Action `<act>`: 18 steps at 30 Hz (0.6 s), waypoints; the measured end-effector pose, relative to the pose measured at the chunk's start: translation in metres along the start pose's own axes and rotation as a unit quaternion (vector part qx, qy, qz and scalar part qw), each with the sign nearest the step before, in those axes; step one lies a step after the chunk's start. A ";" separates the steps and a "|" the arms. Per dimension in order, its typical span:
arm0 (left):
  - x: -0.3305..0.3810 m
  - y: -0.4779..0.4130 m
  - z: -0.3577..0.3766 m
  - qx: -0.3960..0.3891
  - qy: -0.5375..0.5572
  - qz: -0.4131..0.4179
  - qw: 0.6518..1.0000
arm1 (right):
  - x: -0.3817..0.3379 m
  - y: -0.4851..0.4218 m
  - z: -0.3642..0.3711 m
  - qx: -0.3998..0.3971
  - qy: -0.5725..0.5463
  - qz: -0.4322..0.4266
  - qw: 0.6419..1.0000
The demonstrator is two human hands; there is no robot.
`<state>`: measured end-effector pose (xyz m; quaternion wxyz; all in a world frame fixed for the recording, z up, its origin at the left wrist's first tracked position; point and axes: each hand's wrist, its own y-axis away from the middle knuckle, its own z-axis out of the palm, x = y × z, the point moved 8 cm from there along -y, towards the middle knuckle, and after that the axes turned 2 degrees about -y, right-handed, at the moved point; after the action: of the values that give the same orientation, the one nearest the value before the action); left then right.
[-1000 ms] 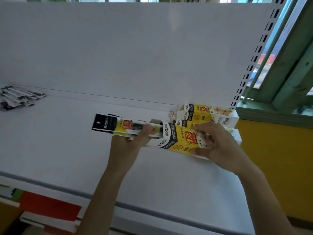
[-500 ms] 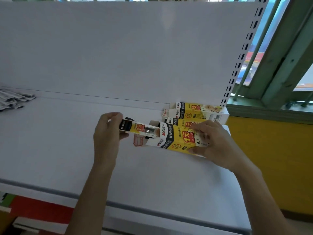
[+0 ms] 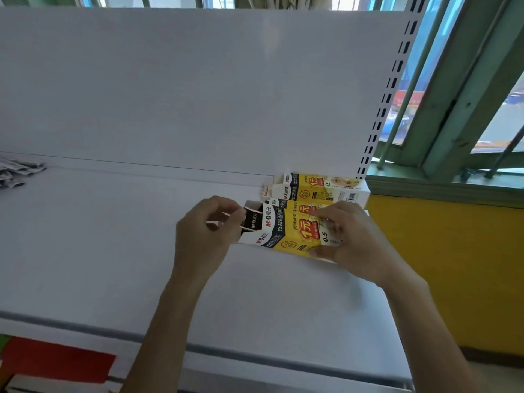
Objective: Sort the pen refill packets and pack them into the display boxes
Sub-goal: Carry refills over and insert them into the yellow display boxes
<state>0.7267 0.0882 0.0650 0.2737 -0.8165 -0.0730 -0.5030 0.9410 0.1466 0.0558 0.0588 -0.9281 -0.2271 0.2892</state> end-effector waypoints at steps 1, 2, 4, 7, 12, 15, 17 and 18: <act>0.003 0.001 0.000 -0.001 -0.017 0.017 1.000 | 0.001 0.001 -0.001 0.001 0.003 0.002 1.000; 0.004 0.001 0.002 -0.011 -0.027 0.024 0.999 | 0.002 0.001 -0.001 0.002 0.005 0.004 1.000; 0.000 0.002 0.009 -0.035 -0.019 0.004 0.999 | 0.003 0.002 -0.002 0.002 0.012 0.007 1.000; -0.008 0.003 0.019 -0.063 -0.011 -0.038 0.997 | 0.004 0.003 0.000 -0.004 0.023 0.009 1.000; -0.011 0.006 0.040 -0.151 -0.026 -0.054 0.987 | 0.004 0.006 0.001 -0.017 0.043 0.007 0.999; -0.015 0.003 0.050 -0.168 -0.056 -0.062 0.982 | 0.005 0.007 0.001 -0.024 0.057 0.007 0.998; -0.018 0.002 0.054 -0.169 -0.115 -0.056 0.977 | 0.008 0.007 0.003 -0.032 0.064 0.010 0.997; -0.020 0.003 0.054 -0.166 -0.125 -0.057 0.976 | 0.010 0.007 0.005 -0.037 0.060 0.015 0.997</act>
<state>0.7604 0.1175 0.0277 0.0935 -0.9015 -0.0687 -0.4169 0.9480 0.1446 0.0445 0.0338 -0.9488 -0.2193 0.2250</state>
